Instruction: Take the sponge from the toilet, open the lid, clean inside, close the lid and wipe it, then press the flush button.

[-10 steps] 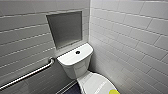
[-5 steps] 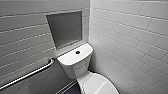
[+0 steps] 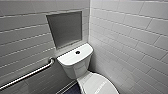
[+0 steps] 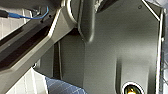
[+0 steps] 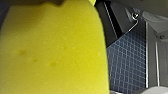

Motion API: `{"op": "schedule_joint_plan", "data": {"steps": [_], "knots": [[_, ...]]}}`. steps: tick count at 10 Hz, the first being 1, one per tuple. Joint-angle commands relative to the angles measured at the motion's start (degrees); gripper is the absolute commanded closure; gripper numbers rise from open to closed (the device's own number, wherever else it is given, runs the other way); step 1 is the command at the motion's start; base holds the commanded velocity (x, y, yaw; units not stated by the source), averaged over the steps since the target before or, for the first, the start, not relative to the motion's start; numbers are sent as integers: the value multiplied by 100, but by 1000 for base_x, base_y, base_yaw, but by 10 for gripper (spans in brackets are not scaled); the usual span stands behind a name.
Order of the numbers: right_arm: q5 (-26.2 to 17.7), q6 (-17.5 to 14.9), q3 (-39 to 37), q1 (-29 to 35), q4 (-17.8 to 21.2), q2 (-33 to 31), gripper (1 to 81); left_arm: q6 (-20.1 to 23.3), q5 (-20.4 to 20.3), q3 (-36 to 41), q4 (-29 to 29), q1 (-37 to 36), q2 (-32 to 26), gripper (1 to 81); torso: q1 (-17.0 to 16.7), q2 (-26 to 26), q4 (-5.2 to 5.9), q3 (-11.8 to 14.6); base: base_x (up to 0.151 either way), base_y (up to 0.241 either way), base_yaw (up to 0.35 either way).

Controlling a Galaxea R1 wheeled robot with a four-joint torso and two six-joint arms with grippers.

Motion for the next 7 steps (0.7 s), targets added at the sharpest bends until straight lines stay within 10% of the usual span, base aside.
{"op": "schedule_joint_plan", "data": {"steps": [1, 7], "knots": [[-218, -71, 267, -322, -653, -82, 811, -64, 347, 676, -11, -563, -524, 10, 0, 0, 0, 0, 0, 0, 0], [134, -71, 224, -771, -698, 139, 811, -1283, 356, 1284, -38, -2013, -1061, 10, 0, 0, 0, 0, 0, 0, 0]]}}
